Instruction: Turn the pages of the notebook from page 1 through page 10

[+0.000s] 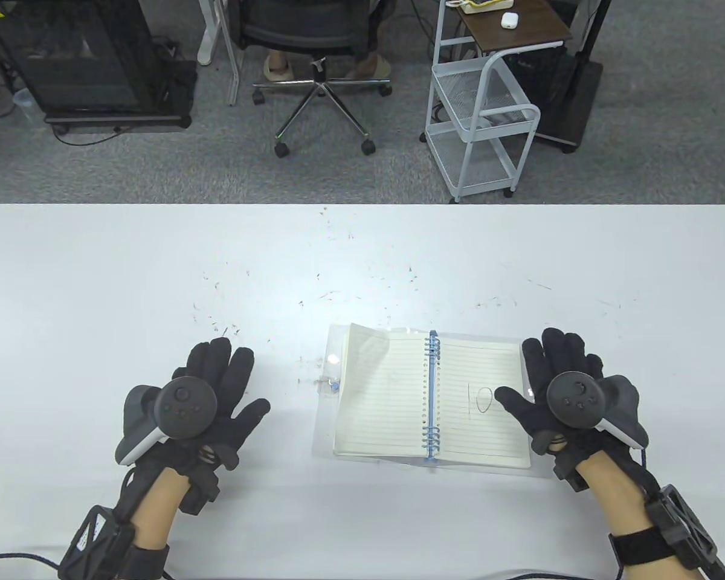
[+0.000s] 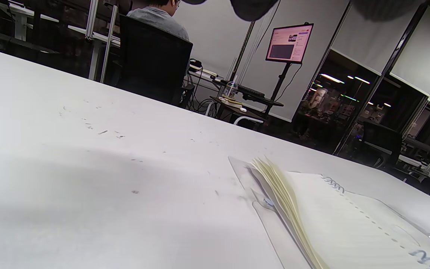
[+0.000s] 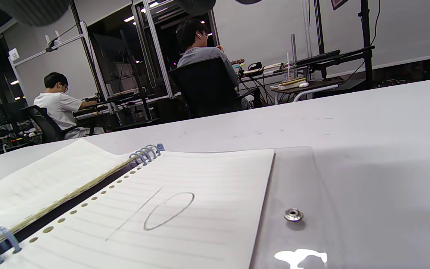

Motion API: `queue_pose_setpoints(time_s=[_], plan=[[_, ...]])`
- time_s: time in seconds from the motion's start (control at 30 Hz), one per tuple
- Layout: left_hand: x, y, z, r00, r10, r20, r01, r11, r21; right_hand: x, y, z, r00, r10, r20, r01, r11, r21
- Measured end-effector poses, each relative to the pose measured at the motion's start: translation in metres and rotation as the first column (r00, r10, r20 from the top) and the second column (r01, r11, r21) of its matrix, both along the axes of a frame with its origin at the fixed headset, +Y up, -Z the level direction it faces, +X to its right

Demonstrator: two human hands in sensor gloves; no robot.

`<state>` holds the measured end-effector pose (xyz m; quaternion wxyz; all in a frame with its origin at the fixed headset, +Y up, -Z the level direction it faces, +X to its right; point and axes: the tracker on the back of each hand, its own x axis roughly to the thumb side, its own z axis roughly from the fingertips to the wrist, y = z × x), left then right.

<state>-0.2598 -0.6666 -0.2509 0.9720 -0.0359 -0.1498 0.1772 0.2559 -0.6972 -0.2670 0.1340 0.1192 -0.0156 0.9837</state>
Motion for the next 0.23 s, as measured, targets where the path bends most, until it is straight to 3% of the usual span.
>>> queue_pose_setpoints(time_s=[0.23], plan=[[0.0005,-0.0004,0.0000,1.000,0.001,0.000,-0.001,1.000,0.000,0.0014,-0.0011,-0.0005,1.000,-0.016,-0.001,0.016,1.000,-0.009]])
